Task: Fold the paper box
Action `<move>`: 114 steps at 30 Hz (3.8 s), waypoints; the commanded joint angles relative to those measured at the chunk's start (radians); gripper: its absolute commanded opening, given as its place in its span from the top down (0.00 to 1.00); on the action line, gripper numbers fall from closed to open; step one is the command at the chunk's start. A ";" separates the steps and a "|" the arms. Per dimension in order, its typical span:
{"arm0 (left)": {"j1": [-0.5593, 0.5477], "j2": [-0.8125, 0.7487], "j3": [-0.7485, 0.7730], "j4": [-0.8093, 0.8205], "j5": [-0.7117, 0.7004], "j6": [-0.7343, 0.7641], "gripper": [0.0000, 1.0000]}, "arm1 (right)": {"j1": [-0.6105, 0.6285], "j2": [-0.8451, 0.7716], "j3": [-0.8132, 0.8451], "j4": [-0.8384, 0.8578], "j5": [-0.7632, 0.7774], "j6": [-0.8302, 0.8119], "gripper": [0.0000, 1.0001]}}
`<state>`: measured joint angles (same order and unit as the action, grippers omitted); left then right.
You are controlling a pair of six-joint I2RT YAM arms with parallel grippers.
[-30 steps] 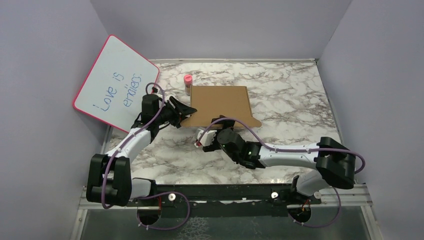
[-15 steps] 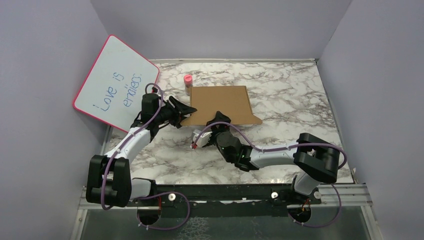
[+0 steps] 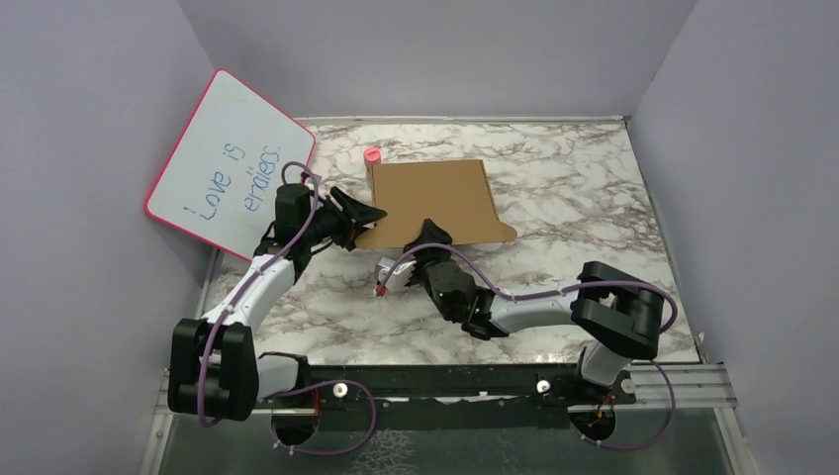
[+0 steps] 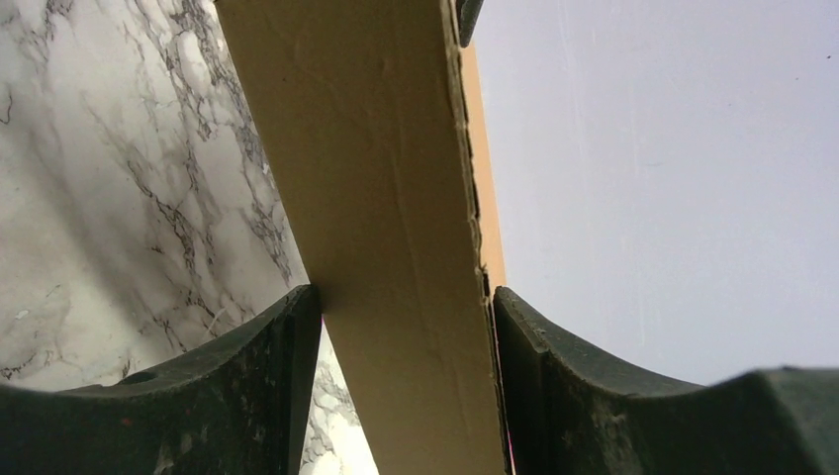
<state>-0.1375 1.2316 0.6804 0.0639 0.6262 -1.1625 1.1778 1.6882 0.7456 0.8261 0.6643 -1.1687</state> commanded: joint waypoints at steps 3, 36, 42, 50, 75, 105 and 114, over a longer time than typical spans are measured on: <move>-0.002 -0.048 0.061 -0.035 0.011 0.028 0.58 | -0.006 -0.070 0.067 -0.173 -0.011 0.091 0.54; 0.003 -0.154 0.330 -0.424 -0.418 0.691 0.29 | -0.053 -0.186 0.429 -0.950 -0.248 0.424 0.81; 0.003 -0.175 0.367 -0.462 -0.475 0.784 0.28 | -0.131 -0.118 0.602 -1.090 -0.358 0.426 0.89; 0.003 -0.193 0.362 -0.477 -0.508 0.816 0.25 | -0.287 0.036 0.790 -1.193 -0.562 0.427 0.92; -0.247 -0.066 -0.238 0.302 -0.673 0.200 0.42 | -0.374 0.185 1.148 -1.526 -0.827 0.519 0.94; -0.541 -0.148 -0.331 0.619 -1.116 0.227 0.51 | -0.374 0.118 1.225 -1.720 -1.078 0.688 0.95; -0.562 -0.171 -0.386 0.597 -1.116 0.149 0.52 | -0.374 0.180 1.219 -1.716 -1.083 0.712 0.93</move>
<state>-0.6910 1.0668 0.3054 0.6044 -0.4541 -0.9634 0.7967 1.8317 1.9598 -0.8291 -0.3618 -0.4953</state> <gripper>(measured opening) 0.483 0.068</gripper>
